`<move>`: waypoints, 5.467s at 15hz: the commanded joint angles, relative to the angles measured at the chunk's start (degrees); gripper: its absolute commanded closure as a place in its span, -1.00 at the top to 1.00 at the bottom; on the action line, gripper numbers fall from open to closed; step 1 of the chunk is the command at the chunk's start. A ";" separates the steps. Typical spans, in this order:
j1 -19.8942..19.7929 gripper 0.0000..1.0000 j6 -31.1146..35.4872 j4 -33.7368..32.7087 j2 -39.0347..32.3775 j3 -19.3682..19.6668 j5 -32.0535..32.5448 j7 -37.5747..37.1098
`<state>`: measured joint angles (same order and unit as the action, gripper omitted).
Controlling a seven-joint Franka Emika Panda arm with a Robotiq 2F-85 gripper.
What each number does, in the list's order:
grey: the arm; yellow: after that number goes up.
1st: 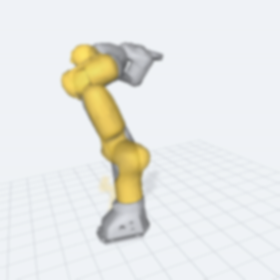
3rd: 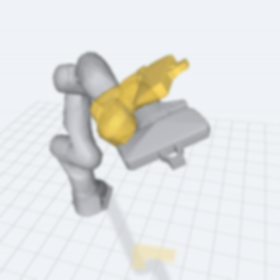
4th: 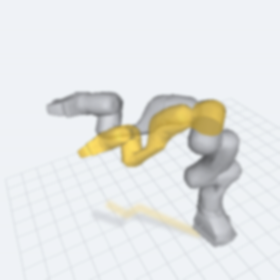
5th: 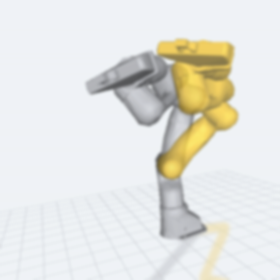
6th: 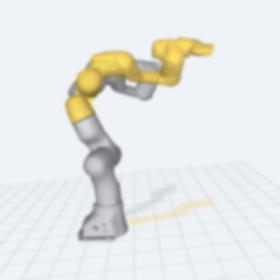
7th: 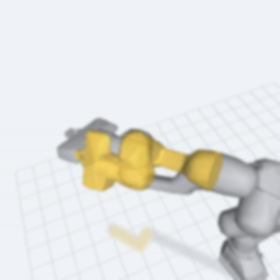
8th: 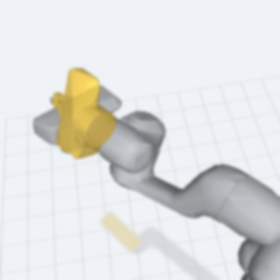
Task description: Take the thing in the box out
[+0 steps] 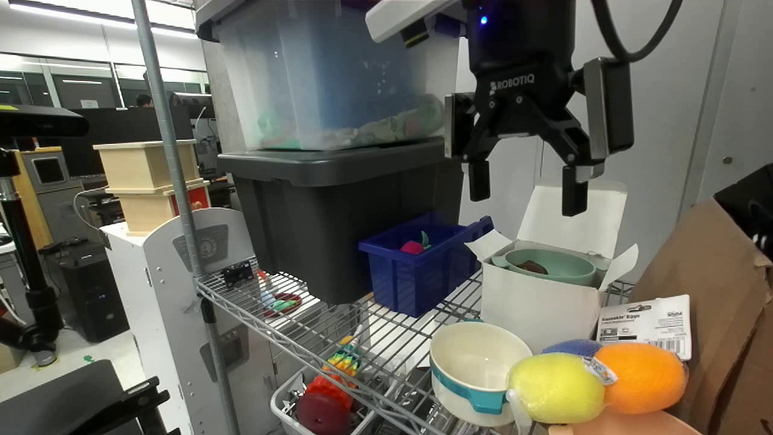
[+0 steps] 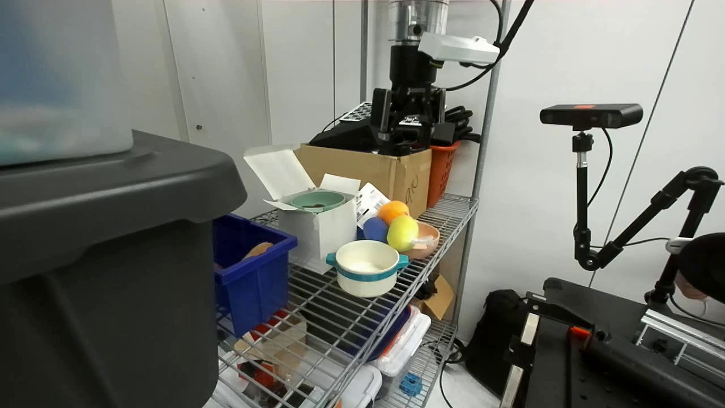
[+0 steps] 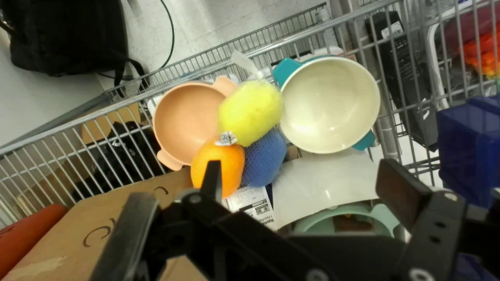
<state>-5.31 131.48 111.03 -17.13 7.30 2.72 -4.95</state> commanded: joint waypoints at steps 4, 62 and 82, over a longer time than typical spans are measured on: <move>-0.09 1.00 -0.95 -14.55 -9.61 0.10 0.00 -2.87; -1.31 1.00 -4.80 -38.62 -31.32 -4.28 -4.01 0.36; -0.83 1.00 -11.50 -55.48 -42.35 -4.81 -3.74 -0.60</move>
<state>-5.82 122.52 60.87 -56.83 3.02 0.43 -5.85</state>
